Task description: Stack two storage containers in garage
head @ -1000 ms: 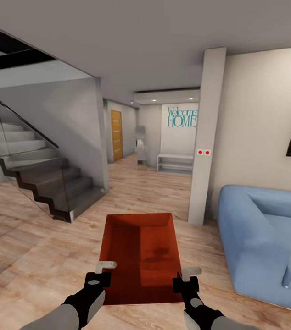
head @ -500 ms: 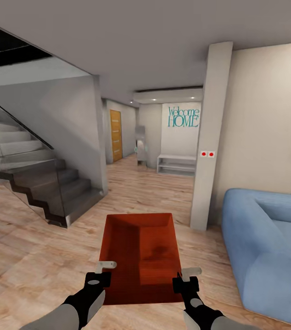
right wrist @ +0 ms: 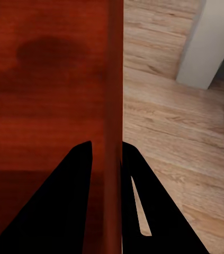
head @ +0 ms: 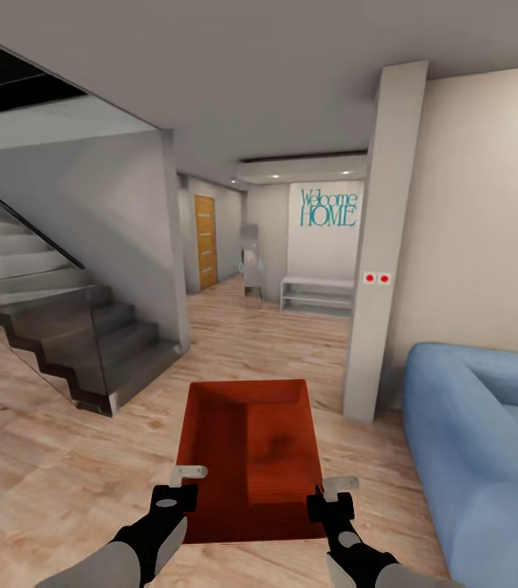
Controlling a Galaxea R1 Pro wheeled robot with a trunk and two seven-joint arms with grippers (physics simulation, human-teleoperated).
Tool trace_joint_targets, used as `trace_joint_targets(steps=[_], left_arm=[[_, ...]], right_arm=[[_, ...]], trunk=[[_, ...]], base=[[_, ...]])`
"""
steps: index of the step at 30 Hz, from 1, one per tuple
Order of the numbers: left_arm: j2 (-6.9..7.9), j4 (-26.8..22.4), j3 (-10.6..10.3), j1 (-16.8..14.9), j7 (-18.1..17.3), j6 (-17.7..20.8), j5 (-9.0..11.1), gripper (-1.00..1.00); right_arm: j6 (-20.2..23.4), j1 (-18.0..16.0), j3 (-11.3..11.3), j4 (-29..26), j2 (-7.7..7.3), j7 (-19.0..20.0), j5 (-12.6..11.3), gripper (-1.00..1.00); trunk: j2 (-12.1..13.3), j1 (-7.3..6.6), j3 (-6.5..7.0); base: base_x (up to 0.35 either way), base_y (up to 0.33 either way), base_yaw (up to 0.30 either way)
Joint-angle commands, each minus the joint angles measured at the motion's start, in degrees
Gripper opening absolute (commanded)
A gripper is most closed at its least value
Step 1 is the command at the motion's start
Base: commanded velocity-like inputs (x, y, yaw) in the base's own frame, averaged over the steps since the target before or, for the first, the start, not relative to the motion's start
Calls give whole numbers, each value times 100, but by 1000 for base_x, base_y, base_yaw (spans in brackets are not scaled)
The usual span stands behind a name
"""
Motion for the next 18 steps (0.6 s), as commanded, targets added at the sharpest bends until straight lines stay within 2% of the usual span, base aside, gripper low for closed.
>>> trace_joint_targets(steps=[1, 18], left_arm=[[-13, -61, 162, -9, -65, 9, 309, -100], [-13, -61, 162, -9, -65, 6, 309, -100]], right_arm=[[22, -1, 82, -2, 4, 57, 42, -100], [15, -1, 82, -2, 5, 57, 51, -100]], trunk=[[-6, 4, -9], [-6, 4, -9]], base=[[321, 0, 0], [321, 0, 0]])
